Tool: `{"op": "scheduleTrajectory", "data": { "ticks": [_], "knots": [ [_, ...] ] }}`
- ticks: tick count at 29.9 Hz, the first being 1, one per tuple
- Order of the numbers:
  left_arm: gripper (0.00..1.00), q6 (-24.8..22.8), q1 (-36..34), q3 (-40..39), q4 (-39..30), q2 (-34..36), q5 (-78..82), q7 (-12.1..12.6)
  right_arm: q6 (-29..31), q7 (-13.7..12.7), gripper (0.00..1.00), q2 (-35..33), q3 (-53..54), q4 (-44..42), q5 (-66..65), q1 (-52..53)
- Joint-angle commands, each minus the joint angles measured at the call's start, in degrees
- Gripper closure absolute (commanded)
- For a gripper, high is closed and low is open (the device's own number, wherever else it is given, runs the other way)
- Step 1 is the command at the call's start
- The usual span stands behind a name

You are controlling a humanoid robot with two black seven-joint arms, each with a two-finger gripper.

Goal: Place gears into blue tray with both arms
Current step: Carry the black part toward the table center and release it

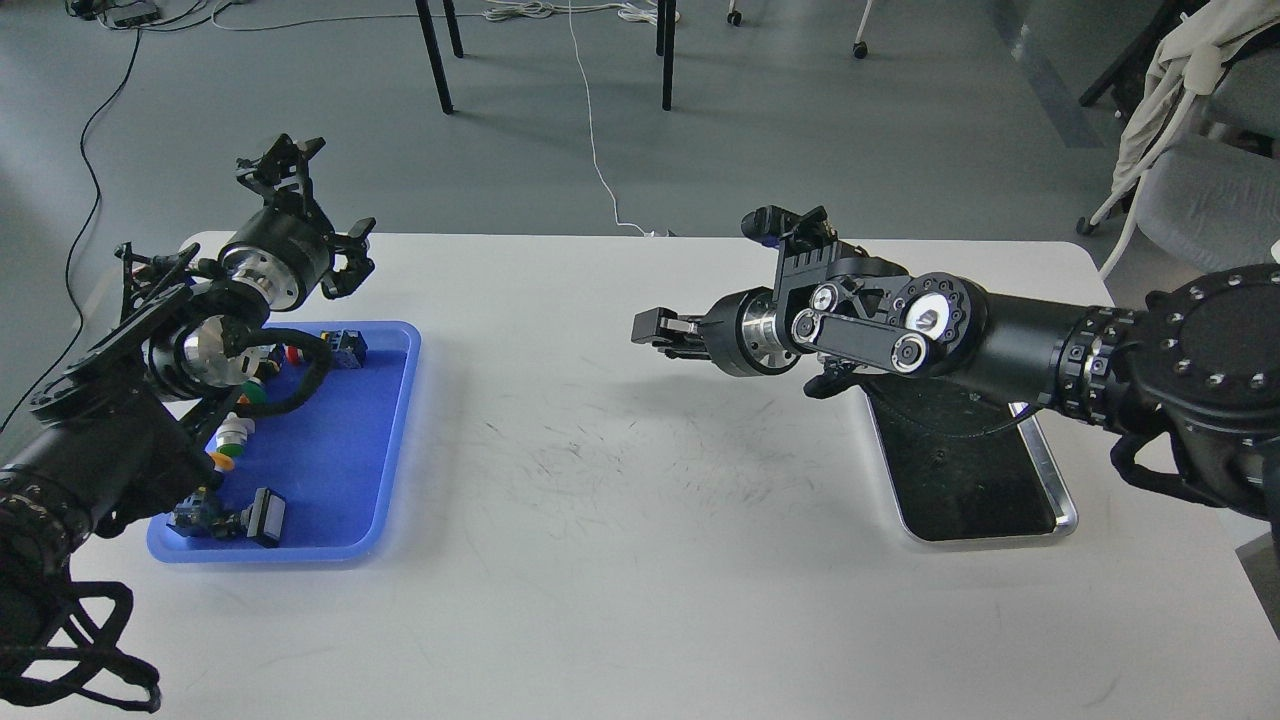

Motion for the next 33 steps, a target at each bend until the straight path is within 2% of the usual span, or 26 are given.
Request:
{"op": "scheduleTrajectory", "data": {
  "ticks": [1, 11, 24, 27, 30, 33],
  "knots": [
    [0.02, 0.0, 0.0, 0.0, 0.0, 0.8, -0.1, 0.0, -1.1, 0.0, 0.98, 0.0, 3.0, 1.1, 0.2, -2.0],
    [0.02, -0.1, 0.0, 0.0, 0.0, 1.1, -0.1, 0.0, -3.0, -0.5, 0.98, 0.0, 2.8, 10.4, 0.4, -2.6],
    [0.02, 0.0, 0.0, 0.0, 0.0, 1.0, -0.1, -0.6, -2.9, -0.8, 0.95, 0.0, 1.8, 10.8, -0.2, -5.8],
    [0.02, 0.0, 0.0, 0.0, 0.0, 1.0, -0.1, -0.6, -2.8, -0.8, 0.90, 0.0, 1.8, 11.3, -0.1, -5.8],
    [0.02, 0.0, 0.0, 0.0, 0.0, 1.0, -0.1, -0.6, -2.8, -0.8, 0.75, 0.0, 1.7, 11.5, 0.1, -5.8],
    [0.02, 0.0, 0.0, 0.0, 0.0, 1.0, -0.1, -0.6, -2.8, -0.8, 0.70, 0.0, 1.7, 11.8, 0.1, -5.8]
  ]
}}
